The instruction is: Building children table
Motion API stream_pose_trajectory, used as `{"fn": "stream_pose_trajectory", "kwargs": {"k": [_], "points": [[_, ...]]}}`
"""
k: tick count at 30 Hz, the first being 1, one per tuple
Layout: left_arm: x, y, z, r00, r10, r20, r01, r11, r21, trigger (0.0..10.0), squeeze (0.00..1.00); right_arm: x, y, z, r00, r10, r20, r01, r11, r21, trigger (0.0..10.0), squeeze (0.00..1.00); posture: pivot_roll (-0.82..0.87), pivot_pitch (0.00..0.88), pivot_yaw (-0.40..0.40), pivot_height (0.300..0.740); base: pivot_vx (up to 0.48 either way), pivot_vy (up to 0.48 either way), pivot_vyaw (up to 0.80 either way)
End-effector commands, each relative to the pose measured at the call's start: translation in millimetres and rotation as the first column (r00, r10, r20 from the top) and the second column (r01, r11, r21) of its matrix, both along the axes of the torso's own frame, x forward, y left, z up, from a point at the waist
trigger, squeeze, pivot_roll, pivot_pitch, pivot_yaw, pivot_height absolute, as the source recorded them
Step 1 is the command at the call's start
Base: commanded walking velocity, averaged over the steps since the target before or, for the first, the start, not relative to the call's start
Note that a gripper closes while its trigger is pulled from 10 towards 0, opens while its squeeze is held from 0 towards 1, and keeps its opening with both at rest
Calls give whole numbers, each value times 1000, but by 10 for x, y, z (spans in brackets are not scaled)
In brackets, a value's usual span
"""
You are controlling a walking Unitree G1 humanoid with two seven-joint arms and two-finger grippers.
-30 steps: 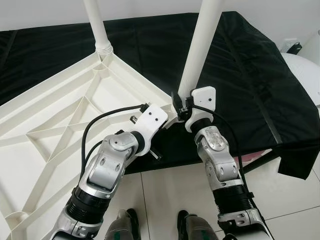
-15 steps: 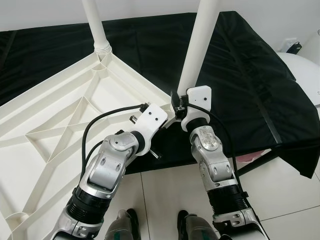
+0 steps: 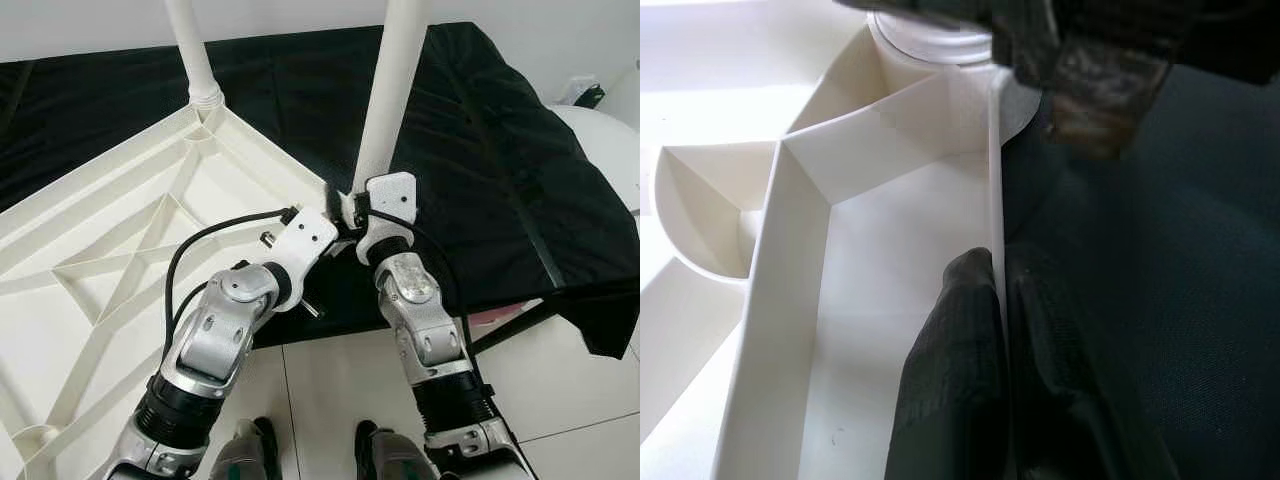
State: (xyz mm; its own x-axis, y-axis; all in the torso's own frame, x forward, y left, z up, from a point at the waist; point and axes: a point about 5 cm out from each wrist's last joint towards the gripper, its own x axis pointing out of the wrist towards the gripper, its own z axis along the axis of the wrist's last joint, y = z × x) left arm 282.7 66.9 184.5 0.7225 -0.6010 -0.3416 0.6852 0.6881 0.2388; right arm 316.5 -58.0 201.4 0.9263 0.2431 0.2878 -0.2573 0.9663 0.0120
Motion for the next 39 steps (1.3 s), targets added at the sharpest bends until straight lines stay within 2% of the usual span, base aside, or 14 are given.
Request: {"fn": "stream_pose_trajectory", "kwargs": {"k": [1,7,8,13,17,23,27,35,39], "points": [[-35,-59,-77,999,-7,-33,7,1000,12,10000,0,-49,72,-24,999,32,-17,-31,999,34,10000,1000,-111,203,25,740,0,0,0],[-40,-70,-83,999,-9,-33,9,1000,10,10000,0,-42,-8,-34,1000,20,-12,-20,1000,14,10000,996,-116,190,23,740,0,0,0],[-37,-72,-81,999,-9,-33,10,1000,10,10000,0,-38,-37,-31,1000,26,-10,-26,1000,10,10000,0,-116,190,23,740,0,0,0],[-42,-79,-84,999,-10,-32,10,1000,10,10000,0,-31,-151,-34,999,47,-3,-47,999,-7,10000,0,-121,182,23,740,0,0,0],[-44,-80,-92,999,-11,-34,11,1000,9,10000,0,1,-307,-38,998,55,-1,-55,998,-28,10000,0,-127,177,23,740,0,0,0],[-43,-85,-95,999,-12,-34,13,1000,8,10000,0,30,-409,-32,998,62,1,-62,997,-41,10000,0,-127,177,23,740,0,0,0],[-41,-85,-90,999,-11,-35,11,1000,7,10000,0,48,-469,6,986,164,14,-164,985,-47,10000,0,-124,181,24,740,0,0,0],[-42,-79,-86,999,-9,-33,10,1000,8,10000,0,95,-573,36,964,267,4,-266,963,-37,10000,0,-119,182,23,740,0,0,0],[-45,-71,-86,999,-10,-32,11,1000,11,10000,0,153,-677,38,934,356,-22,-357,931,-80,10000,0,-116,184,23,740,0,0,0]]}}
